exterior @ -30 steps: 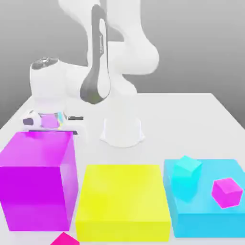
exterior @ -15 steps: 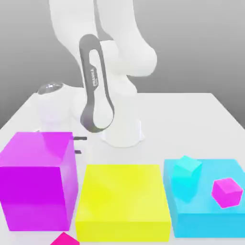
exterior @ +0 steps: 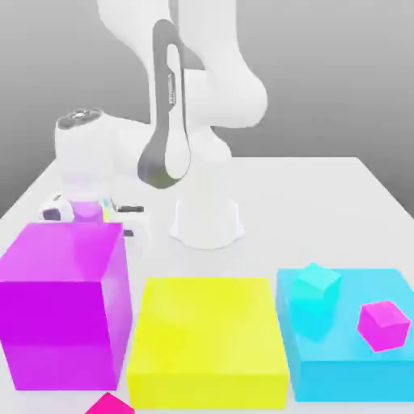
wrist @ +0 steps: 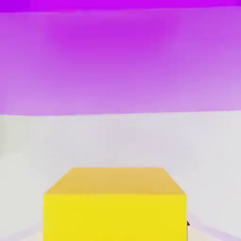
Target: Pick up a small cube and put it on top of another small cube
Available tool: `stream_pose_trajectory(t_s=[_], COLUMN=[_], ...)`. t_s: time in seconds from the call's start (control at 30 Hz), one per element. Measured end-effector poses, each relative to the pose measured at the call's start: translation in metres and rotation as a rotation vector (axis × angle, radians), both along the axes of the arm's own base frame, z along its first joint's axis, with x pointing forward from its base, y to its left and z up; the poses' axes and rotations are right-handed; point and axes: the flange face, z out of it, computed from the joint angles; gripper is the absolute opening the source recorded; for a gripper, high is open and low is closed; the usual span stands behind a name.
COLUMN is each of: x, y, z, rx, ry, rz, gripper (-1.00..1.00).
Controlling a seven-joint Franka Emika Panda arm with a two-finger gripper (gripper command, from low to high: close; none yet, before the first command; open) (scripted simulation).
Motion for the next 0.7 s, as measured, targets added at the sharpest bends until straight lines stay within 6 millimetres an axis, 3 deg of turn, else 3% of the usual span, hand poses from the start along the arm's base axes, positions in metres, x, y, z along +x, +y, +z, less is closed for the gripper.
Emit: stream_pose_trajectory(t_s=[0.1,0.23,0.27,0.37,0.43,0.5,0.63,0.7], x=[0.005,-0.018,-0.016,0.037,0.086,0.136,0.216,0.239], y=[-0.052,-0.143,-0.158,-0.164,-0.145,-0.108,-0.015,0.043], z=[0.025,0.060,0.070,0.103,0.122,0.138,0.167,0.164], rx=[-0.050,-0.131,-0.147,-0.167,-0.159,-0.139,-0.096,-0.069], ry=[-0.067,-0.155,-0.176,-0.239,-0.269,-0.286,-0.305,-0.276], rz=[-0.100,-0.300,-0.328,-0.301,-0.236,-0.145,0.037,0.159], gripper=[-1.00,-1.00,-1.00,-1.00,-1.00,-1.00,-1.00,-1.00])
